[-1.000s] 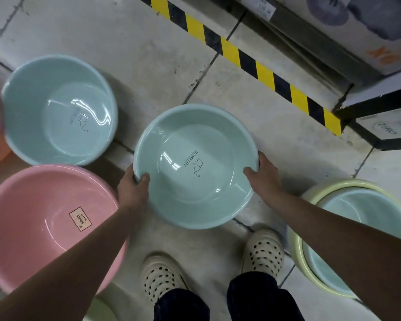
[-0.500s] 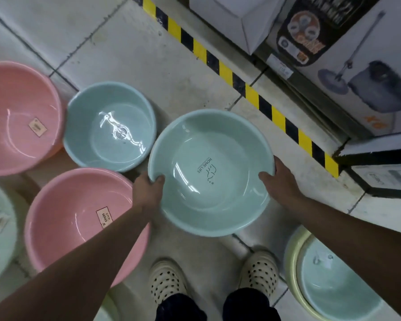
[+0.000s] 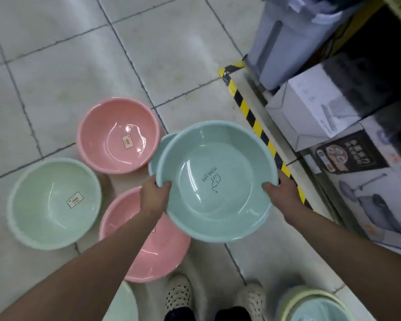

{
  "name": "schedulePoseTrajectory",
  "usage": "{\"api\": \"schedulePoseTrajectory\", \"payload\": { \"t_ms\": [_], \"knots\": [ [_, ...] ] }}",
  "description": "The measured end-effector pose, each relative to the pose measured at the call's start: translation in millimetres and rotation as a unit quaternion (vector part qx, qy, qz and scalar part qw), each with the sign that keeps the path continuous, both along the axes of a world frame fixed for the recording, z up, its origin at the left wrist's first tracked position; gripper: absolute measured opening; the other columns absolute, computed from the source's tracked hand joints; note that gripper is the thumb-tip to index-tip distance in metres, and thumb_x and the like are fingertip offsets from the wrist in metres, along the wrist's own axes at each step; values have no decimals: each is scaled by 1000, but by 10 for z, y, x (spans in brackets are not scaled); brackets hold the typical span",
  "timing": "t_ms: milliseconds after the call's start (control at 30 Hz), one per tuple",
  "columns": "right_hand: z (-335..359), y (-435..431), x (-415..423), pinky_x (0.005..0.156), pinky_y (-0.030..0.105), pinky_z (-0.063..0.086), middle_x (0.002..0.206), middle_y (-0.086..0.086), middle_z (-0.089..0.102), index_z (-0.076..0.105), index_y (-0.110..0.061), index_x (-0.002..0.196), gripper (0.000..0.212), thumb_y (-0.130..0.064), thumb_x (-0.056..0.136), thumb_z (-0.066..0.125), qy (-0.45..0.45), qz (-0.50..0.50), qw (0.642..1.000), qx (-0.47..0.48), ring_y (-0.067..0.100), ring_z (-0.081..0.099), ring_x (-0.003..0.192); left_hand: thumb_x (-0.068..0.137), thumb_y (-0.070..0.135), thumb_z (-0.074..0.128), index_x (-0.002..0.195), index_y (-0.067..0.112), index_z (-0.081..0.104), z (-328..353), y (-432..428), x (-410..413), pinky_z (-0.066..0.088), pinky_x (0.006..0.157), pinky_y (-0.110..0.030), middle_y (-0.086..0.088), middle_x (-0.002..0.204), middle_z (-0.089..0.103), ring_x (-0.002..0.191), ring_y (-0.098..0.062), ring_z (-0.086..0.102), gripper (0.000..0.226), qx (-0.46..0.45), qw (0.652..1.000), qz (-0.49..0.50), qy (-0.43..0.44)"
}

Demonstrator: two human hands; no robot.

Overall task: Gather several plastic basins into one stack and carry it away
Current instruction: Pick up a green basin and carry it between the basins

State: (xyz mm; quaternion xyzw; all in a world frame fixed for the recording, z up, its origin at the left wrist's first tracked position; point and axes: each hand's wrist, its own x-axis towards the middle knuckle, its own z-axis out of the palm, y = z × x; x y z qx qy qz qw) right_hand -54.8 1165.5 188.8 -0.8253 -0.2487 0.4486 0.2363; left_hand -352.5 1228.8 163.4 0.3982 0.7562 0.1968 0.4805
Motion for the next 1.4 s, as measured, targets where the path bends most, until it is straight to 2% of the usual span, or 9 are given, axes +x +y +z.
{"api": "schedulePoseTrajectory", "payload": {
  "t_ms": [133,300,400,567,833,933,1000,1067,1400],
  "knots": [
    [-40,417,-227,78,35,56,101,-5,68,60,-32,125,48,-11,83,59,3,41,999,-6,23,66,97,89,9,59,102,18,66,13,229,-264,41,55,-19,-2,84,65,76,-21,60,17,7,1000,16,5],
    [-643,905,-427,78,35,55,110,1,66,55,-28,133,51,-12,84,58,5,81,997,-16,26,64,99,88,10,59,111,18,67,-436,546,-462,52,76,-34,-6,89,67,83,-27,63,26,2,998,55,13],
    [-1090,1157,-484,81,36,54,111,4,65,54,-25,134,49,-13,86,59,-5,103,995,-10,28,62,99,88,9,58,115,16,67,-812,675,-509,52,79,-34,-5,91,67,84,-26,63,29,11,997,79,10],
    [-1886,1343,-523,73,33,51,107,2,63,53,-25,134,49,-13,87,57,-12,116,993,-3,27,61,96,86,11,59,108,19,67,-1528,714,-531,54,81,-37,-5,90,69,87,-29,65,24,15,997,73,30],
    [-2546,1214,-407,80,34,52,105,-1,60,51,-25,137,50,-12,88,55,-47,112,992,-31,26,58,95,82,16,62,92,18,65,-2185,721,-404,54,78,-36,-12,93,68,82,-26,63,11,-23,996,71,43],
    [-2688,1150,-350,83,36,53,105,0,60,52,-25,136,51,-12,87,55,-64,106,991,-41,26,58,95,74,27,61,97,15,69,-2555,737,-431,56,87,-45,-15,107,67,91,-30,67,27,-32,997,53,49],
    [-2801,1103,-304,84,36,53,107,1,62,52,-25,136,51,-12,86,56,-63,92,993,-44,26,60,98,81,15,62,92,16,66,-2501,776,-298,56,82,-39,-7,90,67,84,-28,65,12,-32,997,62,36],
    [-2895,1076,-275,84,36,52,106,-1,62,52,-25,136,52,-13,86,55,-57,74,995,-34,26,60,99,85,6,59,91,20,62,-2509,811,-199,51,75,-32,-2,80,64,79,-26,62,15,-25,997,72,29],
    [-2834,1124,-154,72,28,46,104,0,60,53,-24,134,48,-11,88,53,-9,46,999,1,25,60,94,83,8,58,99,20,66,-2499,944,-132,56,74,-36,-4,83,68,78,-27,66,21,-30,998,56,5]
  ]
}}
